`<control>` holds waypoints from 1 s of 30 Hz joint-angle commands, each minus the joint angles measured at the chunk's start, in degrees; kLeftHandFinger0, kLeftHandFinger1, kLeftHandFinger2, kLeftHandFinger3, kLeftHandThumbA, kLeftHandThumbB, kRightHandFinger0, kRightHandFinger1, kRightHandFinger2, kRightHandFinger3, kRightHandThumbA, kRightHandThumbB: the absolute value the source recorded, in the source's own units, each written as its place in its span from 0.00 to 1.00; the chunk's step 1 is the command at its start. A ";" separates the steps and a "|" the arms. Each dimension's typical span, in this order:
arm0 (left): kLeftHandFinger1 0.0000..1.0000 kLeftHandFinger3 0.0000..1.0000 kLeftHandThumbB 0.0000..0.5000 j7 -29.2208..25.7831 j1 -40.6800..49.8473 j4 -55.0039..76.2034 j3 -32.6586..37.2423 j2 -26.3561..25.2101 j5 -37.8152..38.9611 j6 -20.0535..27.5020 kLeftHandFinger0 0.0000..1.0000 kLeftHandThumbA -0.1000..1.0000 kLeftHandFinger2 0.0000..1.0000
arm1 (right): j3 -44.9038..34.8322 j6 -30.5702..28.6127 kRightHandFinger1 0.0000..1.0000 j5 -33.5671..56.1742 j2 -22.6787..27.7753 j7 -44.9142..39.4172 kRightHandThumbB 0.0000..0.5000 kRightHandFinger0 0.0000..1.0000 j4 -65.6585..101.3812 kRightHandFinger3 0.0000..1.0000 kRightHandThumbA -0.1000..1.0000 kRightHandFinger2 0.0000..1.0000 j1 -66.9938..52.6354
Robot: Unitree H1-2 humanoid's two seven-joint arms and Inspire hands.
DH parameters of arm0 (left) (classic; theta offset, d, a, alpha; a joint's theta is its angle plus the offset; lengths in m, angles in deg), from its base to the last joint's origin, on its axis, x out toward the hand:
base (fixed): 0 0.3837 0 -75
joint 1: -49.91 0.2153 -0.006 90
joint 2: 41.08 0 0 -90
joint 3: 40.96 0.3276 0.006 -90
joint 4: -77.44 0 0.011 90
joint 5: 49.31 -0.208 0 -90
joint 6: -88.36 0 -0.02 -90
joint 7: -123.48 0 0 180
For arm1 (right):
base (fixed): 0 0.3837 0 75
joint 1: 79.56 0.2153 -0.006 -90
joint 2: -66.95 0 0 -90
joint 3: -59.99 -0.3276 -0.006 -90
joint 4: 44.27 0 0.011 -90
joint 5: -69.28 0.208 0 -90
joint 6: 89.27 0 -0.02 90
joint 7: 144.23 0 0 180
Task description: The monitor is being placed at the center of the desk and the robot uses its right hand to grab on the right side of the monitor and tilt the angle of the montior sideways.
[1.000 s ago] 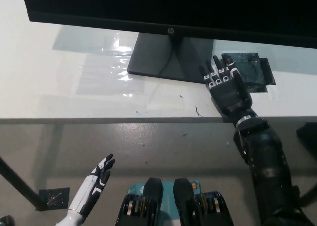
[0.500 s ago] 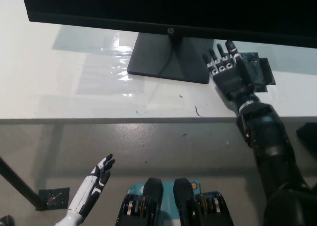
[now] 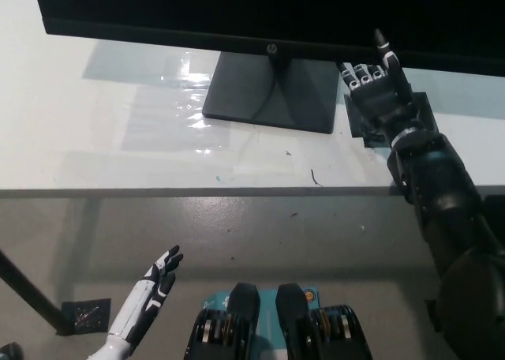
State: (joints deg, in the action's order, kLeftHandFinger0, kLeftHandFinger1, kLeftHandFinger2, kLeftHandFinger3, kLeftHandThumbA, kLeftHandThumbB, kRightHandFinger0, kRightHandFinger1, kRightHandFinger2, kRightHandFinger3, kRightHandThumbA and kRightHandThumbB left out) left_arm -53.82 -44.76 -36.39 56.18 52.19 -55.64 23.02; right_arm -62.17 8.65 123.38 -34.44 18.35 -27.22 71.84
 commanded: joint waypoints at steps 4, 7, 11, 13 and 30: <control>1.00 1.00 0.42 -1.86 -0.27 1.14 0.30 -0.76 -0.24 2.27 1.00 1.00 1.00 | -1.09 -4.33 1.00 -2.91 1.62 -1.99 0.66 1.00 -3.85 1.00 1.00 1.00 5.27; 1.00 1.00 0.42 -1.56 -0.12 1.11 0.07 -0.60 0.35 2.27 1.00 1.00 1.00 | -0.97 -5.91 1.00 -4.04 1.49 -0.78 0.65 1.00 -5.96 1.00 1.00 1.00 5.56; 1.00 1.00 0.40 -1.70 -0.17 1.39 0.18 -0.81 -0.01 2.27 1.00 1.00 1.00 | -1.17 -6.65 1.00 -5.02 1.43 0.97 0.67 1.00 -7.36 1.00 1.00 1.00 6.20; 1.00 1.00 0.40 -1.87 -0.19 1.31 0.28 -0.78 -0.01 2.27 1.00 1.00 1.00 | -0.91 -7.27 1.00 -5.90 1.50 2.34 0.66 1.00 -8.04 1.00 1.00 1.00 6.41; 1.00 1.00 0.42 -1.84 -0.54 1.24 0.74 -0.70 0.35 2.27 1.00 1.00 1.00 | -2.23 -8.07 1.00 -8.03 4.10 7.85 0.70 1.00 -9.47 1.00 1.00 1.00 9.50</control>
State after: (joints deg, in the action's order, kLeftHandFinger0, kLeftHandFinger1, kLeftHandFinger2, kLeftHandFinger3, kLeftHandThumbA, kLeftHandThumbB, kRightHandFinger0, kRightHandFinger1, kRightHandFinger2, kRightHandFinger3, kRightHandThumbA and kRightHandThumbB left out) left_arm -54.67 -44.74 -36.39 56.84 52.18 -55.58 23.02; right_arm -63.09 2.23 116.09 -32.65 24.40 -37.15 75.26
